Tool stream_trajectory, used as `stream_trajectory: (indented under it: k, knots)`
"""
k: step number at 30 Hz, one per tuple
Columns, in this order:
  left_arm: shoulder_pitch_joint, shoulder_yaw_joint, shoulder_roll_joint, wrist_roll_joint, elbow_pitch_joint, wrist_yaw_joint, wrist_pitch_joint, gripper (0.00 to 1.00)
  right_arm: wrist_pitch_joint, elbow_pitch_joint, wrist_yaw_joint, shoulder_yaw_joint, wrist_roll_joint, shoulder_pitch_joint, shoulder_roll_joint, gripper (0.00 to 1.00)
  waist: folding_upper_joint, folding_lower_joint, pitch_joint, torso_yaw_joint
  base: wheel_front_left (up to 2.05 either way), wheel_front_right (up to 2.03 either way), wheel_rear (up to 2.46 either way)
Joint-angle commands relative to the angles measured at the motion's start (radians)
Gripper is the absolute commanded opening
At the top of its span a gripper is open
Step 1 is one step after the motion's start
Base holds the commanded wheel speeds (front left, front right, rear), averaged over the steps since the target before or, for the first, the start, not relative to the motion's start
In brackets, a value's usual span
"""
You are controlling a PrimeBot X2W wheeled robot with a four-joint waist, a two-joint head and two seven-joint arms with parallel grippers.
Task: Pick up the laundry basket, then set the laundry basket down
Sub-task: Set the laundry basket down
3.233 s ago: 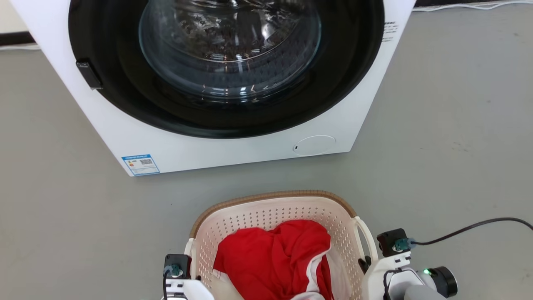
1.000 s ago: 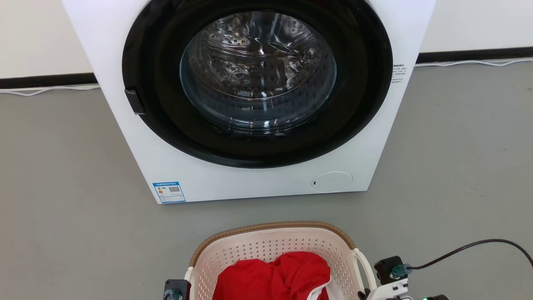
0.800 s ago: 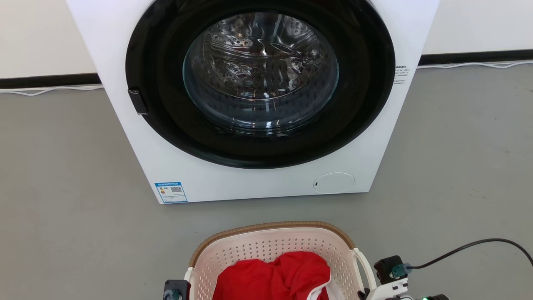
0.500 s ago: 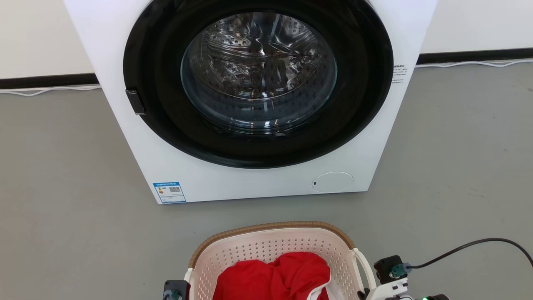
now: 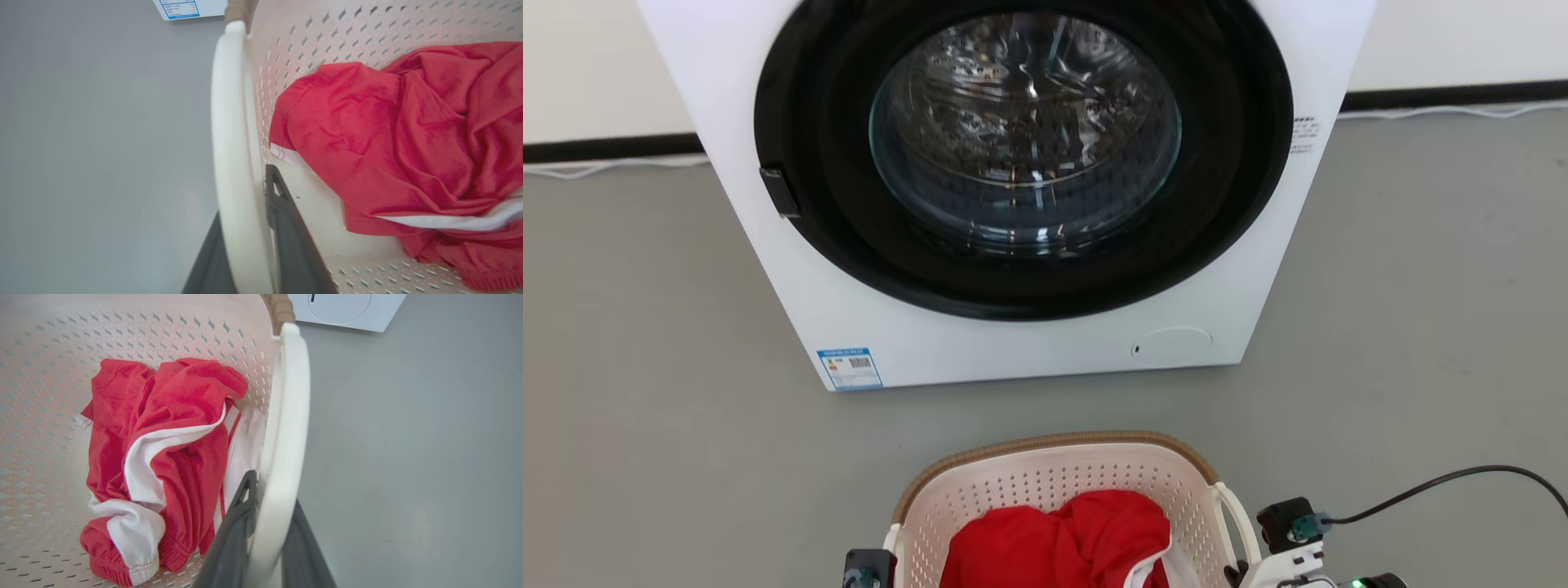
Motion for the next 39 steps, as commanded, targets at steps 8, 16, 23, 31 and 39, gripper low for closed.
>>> stream_trajectory:
  k: [8,16,23,31,39]
  knots:
    - [-0.139,0.01,0.013,0.016,-0.037,0.018,-0.036,0.0,-0.086,-0.06,0.009,-0.032,-0.044,-0.079,0.01,0.0,0.0,0.0,0.126,0.001,0.0,0.0,0.0]
    - [-0.321,0.068,0.046,0.103,-0.143,0.064,-0.041,0.0,-0.244,-0.088,0.009,-0.124,-0.109,-0.206,0.01,0.0,0.0,0.0,0.4,0.016,0.0,0.0,0.0]
    - [-0.433,0.128,0.055,0.211,-0.219,0.094,-0.041,0.0,-0.311,-0.076,0.009,-0.246,-0.229,-0.34,0.01,0.0,0.0,0.0,0.65,0.031,0.0,0.0,0.0]
    - [-0.5,0.215,0.038,0.316,-0.274,0.082,-0.041,0.0,-0.346,-0.107,0.009,-0.365,-0.32,-0.428,0.01,0.0,0.0,0.0,0.813,0.057,0.0,0.0,0.0]
    - [-0.541,0.289,0.018,0.397,-0.281,0.049,-0.041,0.0,-0.358,-0.143,0.009,-0.418,-0.361,-0.446,0.01,0.0,0.0,0.0,0.889,0.079,0.0,0.0,0.0]
